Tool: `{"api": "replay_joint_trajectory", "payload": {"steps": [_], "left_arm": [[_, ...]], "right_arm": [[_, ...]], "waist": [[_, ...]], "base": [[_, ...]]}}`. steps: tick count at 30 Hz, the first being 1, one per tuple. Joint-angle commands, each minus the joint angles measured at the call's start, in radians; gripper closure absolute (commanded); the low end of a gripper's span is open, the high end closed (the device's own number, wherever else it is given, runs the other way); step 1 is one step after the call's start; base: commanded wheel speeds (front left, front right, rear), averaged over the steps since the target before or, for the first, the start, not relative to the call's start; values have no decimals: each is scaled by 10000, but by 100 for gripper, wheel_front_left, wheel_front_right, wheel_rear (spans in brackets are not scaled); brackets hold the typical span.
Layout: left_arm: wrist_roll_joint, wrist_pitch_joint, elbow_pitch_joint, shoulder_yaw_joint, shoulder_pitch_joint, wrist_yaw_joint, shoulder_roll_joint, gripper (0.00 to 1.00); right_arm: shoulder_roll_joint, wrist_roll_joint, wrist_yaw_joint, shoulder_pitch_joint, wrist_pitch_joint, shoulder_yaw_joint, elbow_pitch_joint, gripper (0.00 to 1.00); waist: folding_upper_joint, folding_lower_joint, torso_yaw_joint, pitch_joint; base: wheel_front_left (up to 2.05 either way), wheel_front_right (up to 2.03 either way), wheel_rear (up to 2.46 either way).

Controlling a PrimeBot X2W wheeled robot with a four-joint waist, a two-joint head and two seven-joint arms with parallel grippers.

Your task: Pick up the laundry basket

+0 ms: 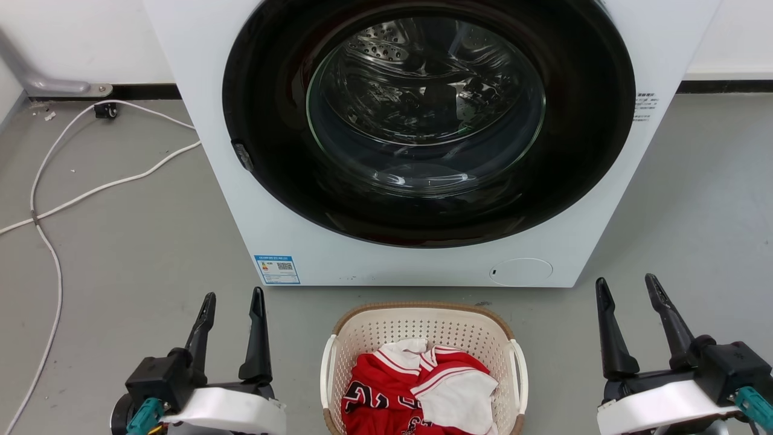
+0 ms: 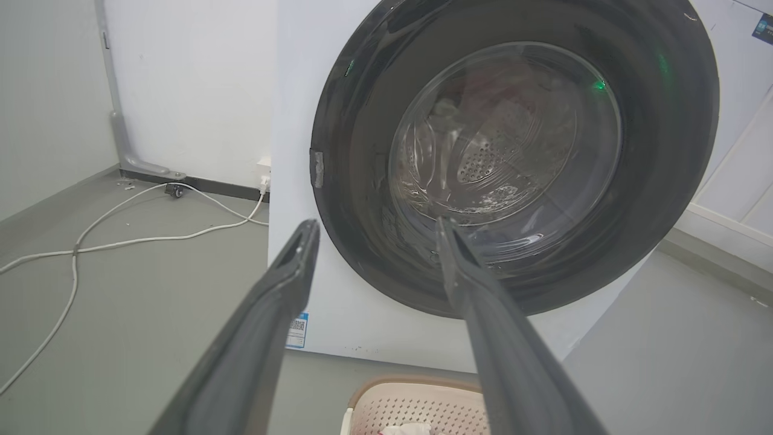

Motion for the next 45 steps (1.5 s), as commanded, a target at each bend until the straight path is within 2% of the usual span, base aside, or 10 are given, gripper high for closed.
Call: {"api": "replay_joint_trajectory", "payload": {"steps": [1,29,45], "left_arm": [[342,-101,-31,-36,53,87,18,0],[2570,-597,-144,-181,302,437,13,0],[2717,-625,139,-141,382,635,13,0]], "right_arm": [[14,-285,-3,112,-108,8,-94,0],[29,-2493,-3,371,-604,60,-291,0],[30,-2384,-5,422,-616,-39,5,0]], "waist": [[0,-1,5,1],[0,-1,57,55],[0,-1,47,46]], "base": [[0,0,0],[0,0,0],[0,0,0]]}}
